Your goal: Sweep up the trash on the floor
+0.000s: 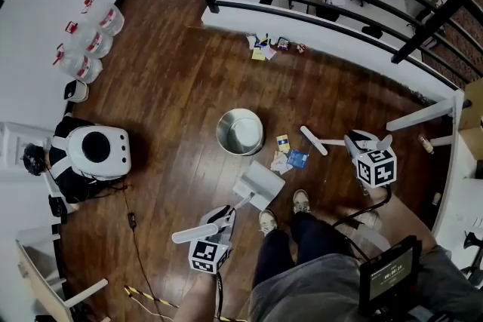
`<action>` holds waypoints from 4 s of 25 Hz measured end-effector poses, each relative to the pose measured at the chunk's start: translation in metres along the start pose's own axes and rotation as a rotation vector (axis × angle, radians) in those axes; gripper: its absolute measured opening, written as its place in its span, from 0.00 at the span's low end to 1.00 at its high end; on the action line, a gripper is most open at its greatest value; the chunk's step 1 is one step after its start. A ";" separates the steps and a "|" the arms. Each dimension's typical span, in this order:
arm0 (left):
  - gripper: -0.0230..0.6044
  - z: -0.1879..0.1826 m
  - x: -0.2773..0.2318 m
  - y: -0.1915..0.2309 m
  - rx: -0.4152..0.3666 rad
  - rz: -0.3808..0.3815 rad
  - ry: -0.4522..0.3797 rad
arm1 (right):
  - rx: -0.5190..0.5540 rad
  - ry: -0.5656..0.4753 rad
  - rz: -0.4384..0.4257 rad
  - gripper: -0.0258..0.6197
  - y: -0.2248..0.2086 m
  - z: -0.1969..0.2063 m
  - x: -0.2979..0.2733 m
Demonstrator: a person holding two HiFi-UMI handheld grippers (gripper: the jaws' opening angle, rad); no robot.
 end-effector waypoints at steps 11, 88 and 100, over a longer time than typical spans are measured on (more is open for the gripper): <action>0.11 0.033 0.020 0.000 -0.040 0.041 0.010 | 0.010 0.004 -0.032 0.12 0.076 0.023 0.006; 0.10 0.063 0.030 0.018 0.050 -0.038 -0.025 | 0.406 0.062 -0.472 0.12 0.247 0.034 -0.007; 0.10 0.063 0.042 0.019 0.018 0.002 -0.025 | 0.177 -0.022 -0.354 0.12 0.207 0.006 0.017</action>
Point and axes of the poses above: the fingertips, and each gripper's own axes: x backward along the fingers, y to its left, z out of its underside, the point moved 7 cm from there along x, backward along the fingers, and after that the axes turned 5 degrees about y, right-handed, at the moved point
